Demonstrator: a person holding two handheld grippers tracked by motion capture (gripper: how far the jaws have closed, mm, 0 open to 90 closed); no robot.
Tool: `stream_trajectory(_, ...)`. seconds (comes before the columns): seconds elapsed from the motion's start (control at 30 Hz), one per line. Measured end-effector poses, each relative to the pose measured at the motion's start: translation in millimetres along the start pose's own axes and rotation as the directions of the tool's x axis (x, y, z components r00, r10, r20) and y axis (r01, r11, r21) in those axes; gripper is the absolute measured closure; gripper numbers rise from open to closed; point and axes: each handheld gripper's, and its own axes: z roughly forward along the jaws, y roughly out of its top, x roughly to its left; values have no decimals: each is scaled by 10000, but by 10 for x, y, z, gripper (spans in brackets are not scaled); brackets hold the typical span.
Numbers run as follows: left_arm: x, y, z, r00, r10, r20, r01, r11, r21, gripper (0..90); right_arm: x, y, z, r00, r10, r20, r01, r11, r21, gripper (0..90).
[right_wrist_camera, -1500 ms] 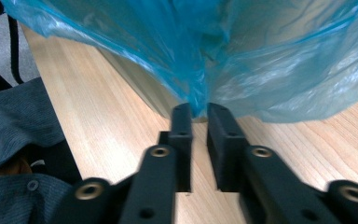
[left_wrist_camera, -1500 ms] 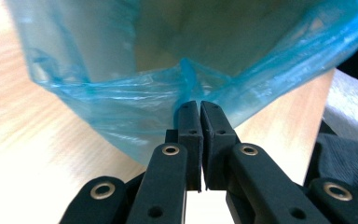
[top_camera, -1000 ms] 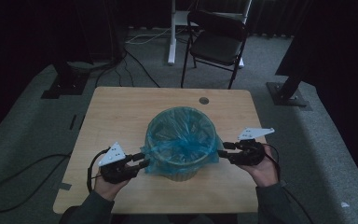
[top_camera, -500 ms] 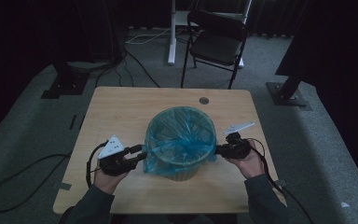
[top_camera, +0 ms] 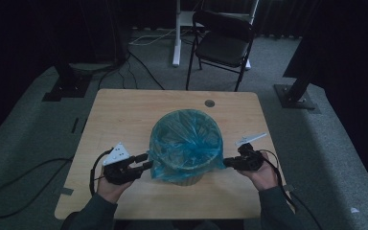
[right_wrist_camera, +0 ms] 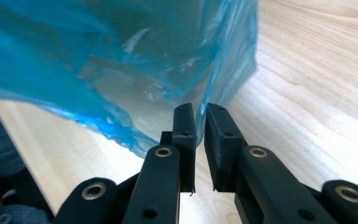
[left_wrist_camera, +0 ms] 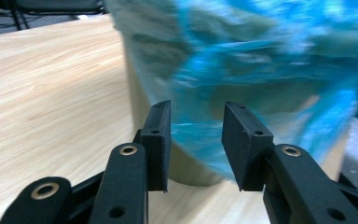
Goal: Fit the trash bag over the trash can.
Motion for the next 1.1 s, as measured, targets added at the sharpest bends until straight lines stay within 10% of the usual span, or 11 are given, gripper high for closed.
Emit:
stream_trajectory(0.2, -220, -23, 52, 9907, 1098, 800, -1117, 9935, 197, 544, 53, 27, -81, 9997, -237, 107, 238, 9997, -112, 827)
stream_trajectory(0.53, -57, -11, 246, 9943, 421, 978, -505, 9950, 858, 508, 100, 58, -49, 9990, -454, -42, 453, 9989, -85, 817)
stream_trajectory(0.6, -39, -34, 301, 9930, 251, 1152, -387, 9924, 1172, 534, 101, 62, -49, 9989, -457, -45, 457, 9989, -86, 817)
stream_trajectory(0.73, -56, -97, 312, 9884, 380, 1467, -581, 9891, 1355, 892, 117, 61, -75, 9984, -559, 63, 560, 9982, -202, 818)
stream_trajectory(1.1, -90, -241, 150, 9788, 1557, 1333, -1772, 9697, 1683, 899, 66, -55, -118, 9992, -401, 63, 403, 9990, -204, 899)
